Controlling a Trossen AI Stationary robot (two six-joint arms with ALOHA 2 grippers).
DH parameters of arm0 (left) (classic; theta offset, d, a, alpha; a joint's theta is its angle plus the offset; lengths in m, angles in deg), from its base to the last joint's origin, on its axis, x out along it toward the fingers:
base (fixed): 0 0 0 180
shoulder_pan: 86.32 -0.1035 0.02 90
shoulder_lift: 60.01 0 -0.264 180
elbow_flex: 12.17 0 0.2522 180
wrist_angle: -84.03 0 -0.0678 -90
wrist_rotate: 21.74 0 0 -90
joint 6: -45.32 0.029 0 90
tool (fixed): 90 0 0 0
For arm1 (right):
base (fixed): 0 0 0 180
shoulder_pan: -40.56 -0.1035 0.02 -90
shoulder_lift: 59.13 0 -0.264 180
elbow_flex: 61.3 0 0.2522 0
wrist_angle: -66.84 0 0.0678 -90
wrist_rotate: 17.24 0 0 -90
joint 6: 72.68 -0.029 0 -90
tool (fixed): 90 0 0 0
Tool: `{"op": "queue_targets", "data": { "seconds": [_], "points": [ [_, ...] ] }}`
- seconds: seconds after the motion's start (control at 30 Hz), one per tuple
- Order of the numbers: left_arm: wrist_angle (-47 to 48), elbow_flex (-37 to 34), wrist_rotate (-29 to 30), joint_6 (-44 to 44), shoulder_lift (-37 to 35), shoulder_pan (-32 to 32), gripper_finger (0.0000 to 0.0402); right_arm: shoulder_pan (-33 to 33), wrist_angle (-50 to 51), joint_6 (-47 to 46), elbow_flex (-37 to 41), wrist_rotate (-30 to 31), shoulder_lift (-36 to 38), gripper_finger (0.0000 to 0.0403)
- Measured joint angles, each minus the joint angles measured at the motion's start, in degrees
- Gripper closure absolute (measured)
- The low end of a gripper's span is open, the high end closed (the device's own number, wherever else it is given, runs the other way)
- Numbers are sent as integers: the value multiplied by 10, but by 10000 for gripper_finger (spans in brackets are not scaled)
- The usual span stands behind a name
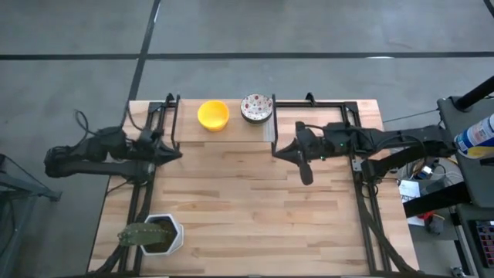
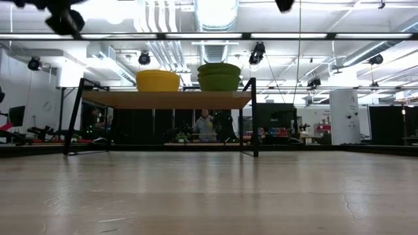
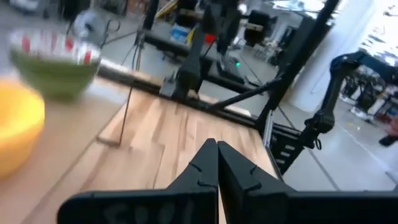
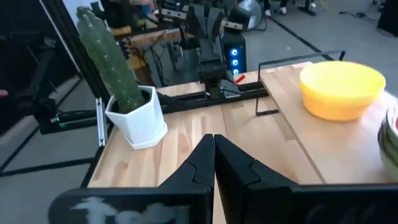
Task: Pick & Place Mini bowls
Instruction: Return to Home Position
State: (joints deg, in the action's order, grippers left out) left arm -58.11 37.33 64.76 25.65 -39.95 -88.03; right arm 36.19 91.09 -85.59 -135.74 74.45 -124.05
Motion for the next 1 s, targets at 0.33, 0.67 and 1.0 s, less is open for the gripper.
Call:
{"op": "queue_targets", "data": {
  "seconds": [0.33,0.67,1.0],
  "points": [
    [-141,-160,-39,45,-92,0,401,-1,-209,4,238,-5,91,394],
    [-174,-236,-44,89,-158,0,402,3,-390,22,399,0,122,394],
    [-183,-303,-41,100,-201,0,402,11,-543,-8,517,64,120,394]
  ]
}}
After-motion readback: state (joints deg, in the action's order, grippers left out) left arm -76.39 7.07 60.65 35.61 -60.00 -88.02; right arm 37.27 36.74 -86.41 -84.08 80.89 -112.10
